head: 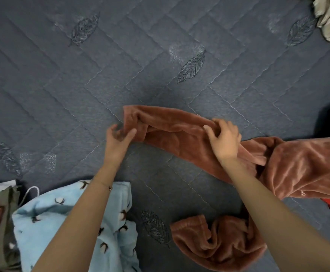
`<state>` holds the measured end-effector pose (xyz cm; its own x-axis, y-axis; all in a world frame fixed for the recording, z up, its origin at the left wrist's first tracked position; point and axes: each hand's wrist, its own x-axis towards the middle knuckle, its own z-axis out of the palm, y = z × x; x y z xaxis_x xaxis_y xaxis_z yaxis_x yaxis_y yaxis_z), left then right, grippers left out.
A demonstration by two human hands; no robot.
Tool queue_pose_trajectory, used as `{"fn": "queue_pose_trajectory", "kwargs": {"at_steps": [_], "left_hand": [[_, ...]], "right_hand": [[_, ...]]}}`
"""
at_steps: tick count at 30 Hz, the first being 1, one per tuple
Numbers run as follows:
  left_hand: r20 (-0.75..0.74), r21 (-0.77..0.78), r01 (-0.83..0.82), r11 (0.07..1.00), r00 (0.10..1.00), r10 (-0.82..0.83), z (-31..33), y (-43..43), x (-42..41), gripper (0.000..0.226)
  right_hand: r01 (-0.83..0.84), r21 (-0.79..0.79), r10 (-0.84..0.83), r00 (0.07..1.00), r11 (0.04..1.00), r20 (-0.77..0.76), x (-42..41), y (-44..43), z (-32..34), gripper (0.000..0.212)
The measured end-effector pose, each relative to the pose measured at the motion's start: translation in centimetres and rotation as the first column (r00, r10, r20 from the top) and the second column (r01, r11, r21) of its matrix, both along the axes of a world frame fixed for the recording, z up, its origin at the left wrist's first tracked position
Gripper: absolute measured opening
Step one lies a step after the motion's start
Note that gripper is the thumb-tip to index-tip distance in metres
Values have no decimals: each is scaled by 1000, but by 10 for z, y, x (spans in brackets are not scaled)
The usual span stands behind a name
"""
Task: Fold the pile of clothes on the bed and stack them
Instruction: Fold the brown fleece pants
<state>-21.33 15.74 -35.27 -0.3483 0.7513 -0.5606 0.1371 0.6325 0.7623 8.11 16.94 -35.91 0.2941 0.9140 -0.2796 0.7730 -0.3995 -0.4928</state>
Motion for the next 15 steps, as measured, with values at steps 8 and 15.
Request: {"fn": "queue_pose_trajectory", "kwargs": {"at_steps": [8,15], "left_hand": [[-425,26,255,967,878,-220,-27,4,6,23],[-284,265,260,929,941,-182,-3,9,2,18]], "right_hand": [[-146,-47,151,980,988,127,9,-10,-15,49],[-61,62,59,998,996,33,10,-11,-16,13]]}}
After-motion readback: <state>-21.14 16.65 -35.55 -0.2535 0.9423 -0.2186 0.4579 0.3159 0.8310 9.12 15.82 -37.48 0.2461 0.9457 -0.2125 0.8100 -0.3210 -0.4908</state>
